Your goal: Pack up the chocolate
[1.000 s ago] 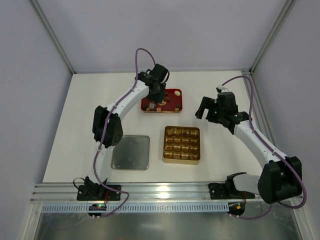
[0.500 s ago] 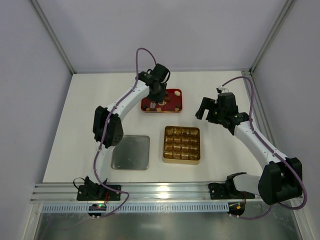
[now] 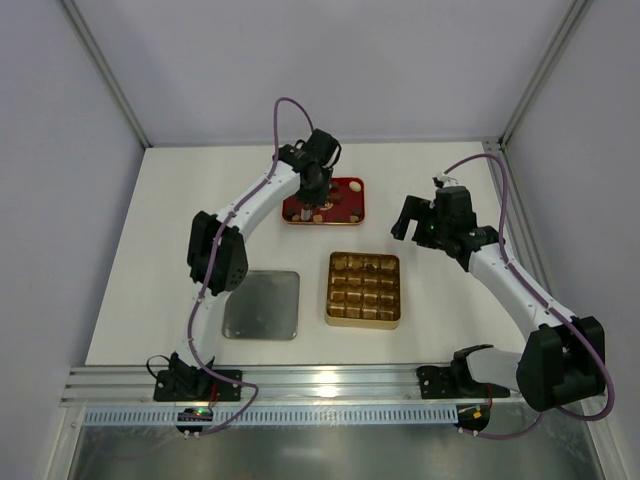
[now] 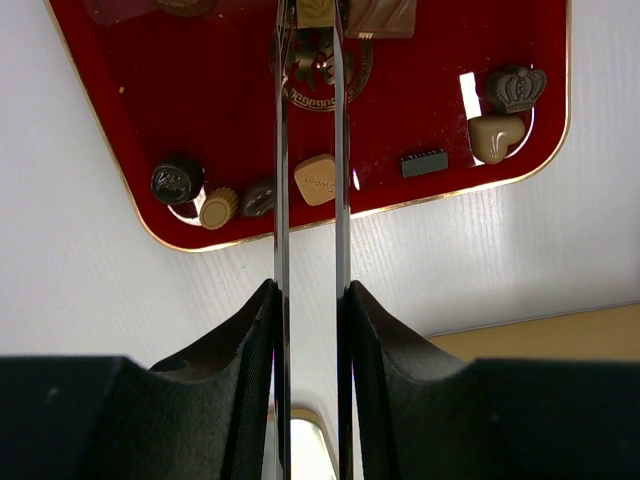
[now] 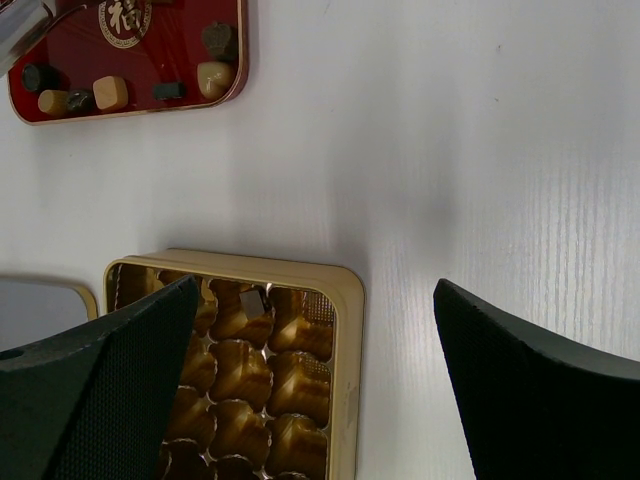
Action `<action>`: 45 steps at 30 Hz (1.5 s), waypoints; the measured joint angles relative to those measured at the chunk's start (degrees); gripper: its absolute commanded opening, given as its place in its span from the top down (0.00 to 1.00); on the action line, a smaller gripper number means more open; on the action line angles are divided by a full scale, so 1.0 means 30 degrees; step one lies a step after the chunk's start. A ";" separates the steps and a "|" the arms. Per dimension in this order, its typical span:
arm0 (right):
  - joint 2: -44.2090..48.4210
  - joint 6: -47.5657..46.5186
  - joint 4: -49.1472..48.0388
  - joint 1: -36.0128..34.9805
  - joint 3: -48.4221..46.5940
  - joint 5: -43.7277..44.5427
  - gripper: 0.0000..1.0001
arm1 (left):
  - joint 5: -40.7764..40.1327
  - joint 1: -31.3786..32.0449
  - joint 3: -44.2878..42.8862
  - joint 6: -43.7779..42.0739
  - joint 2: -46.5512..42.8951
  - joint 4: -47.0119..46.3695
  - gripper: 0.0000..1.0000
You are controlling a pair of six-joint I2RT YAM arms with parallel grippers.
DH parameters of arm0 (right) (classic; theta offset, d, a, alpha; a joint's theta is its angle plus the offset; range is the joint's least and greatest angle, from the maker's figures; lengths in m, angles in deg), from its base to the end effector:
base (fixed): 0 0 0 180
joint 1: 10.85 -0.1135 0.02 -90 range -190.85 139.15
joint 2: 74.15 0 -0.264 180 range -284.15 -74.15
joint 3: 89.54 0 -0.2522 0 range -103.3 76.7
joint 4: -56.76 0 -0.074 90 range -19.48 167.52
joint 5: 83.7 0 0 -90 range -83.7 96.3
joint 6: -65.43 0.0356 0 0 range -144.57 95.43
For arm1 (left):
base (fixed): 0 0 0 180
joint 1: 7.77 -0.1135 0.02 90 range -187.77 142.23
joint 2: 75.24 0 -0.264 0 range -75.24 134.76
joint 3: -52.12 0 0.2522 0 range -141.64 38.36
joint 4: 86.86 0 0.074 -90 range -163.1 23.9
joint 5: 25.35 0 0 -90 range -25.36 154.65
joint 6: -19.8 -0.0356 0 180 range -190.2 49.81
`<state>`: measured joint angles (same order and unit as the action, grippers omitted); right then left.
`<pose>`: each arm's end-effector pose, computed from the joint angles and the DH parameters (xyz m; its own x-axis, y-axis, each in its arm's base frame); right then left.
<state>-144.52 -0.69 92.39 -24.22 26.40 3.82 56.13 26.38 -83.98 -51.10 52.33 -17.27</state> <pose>0.2560 0.0624 0.2612 -0.7008 0.2492 -0.6685 0.0234 0.9445 0.3276 0.4029 -0.2669 0.2646 -0.8466 0.1832 -0.4997 0.2316 0.9722 -0.0358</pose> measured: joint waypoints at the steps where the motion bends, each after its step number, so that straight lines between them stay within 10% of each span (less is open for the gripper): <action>1: 0.0036 0.0000 0.0000 0.0000 0.0022 0.0000 0.00 | -0.0007 0.0000 0.0029 0.0007 0.0000 -0.0007 0.69; 45: 0.0117 0.0080 -0.0153 0.0000 0.0138 0.0226 0.00 | -0.0379 0.2055 0.4371 -0.0022 -0.5872 0.0765 0.69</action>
<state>-144.17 -0.45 91.93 -24.22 26.81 4.50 55.00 32.54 -70.87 -51.17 34.71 -14.98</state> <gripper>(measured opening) 0.996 0.316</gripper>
